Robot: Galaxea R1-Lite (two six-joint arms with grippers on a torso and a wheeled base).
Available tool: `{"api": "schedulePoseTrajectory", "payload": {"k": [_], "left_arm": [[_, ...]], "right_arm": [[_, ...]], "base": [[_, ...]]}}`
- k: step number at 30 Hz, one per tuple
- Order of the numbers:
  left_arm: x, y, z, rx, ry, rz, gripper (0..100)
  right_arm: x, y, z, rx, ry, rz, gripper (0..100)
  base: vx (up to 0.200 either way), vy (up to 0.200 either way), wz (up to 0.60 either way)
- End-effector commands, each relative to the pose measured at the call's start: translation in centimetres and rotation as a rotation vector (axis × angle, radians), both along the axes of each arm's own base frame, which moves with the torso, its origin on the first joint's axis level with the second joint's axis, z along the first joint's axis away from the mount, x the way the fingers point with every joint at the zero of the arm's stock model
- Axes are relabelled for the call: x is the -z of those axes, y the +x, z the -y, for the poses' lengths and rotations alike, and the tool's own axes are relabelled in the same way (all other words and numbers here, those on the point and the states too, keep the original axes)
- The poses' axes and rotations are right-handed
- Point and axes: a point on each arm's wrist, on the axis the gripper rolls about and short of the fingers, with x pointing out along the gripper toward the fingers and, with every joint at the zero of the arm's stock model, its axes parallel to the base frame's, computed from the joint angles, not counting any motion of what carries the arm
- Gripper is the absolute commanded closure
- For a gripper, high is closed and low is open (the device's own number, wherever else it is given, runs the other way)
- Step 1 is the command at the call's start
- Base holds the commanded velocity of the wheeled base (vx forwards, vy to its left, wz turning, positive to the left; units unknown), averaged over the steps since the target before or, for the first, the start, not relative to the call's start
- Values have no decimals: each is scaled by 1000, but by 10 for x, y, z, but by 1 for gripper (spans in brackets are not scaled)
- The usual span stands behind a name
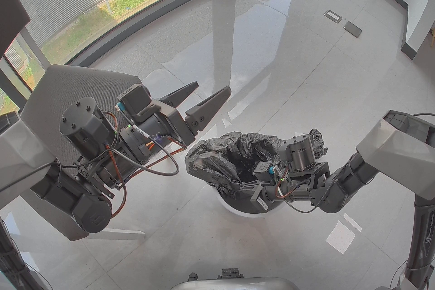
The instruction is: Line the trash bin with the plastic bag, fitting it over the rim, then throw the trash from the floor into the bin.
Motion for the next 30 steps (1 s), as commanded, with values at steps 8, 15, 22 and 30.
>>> {"api": "schedulePoseTrajectory", "payload": {"k": [8, 15, 22, 30], "left_arm": [[0, -1, -7, -14, -3, 4, 0], [0, 1, -11, -24, -9, -6, 0], [0, -1, -9, -16, -10, -7, 0], [-3, -2, -12, -23, -14, -1, 0]], "right_arm": [[6, 7, 20, 49, -15, -2, 100], [-14, 22, 52, 128, 2, 55, 100], [-10, 16, 39, 92, 1, 51, 100], [-20, -12, 7, -14, 12, 59, 100]], "base": [[0, 0, 0], [0, 0, 0], [0, 0, 0], [0, 0, 0]]}}
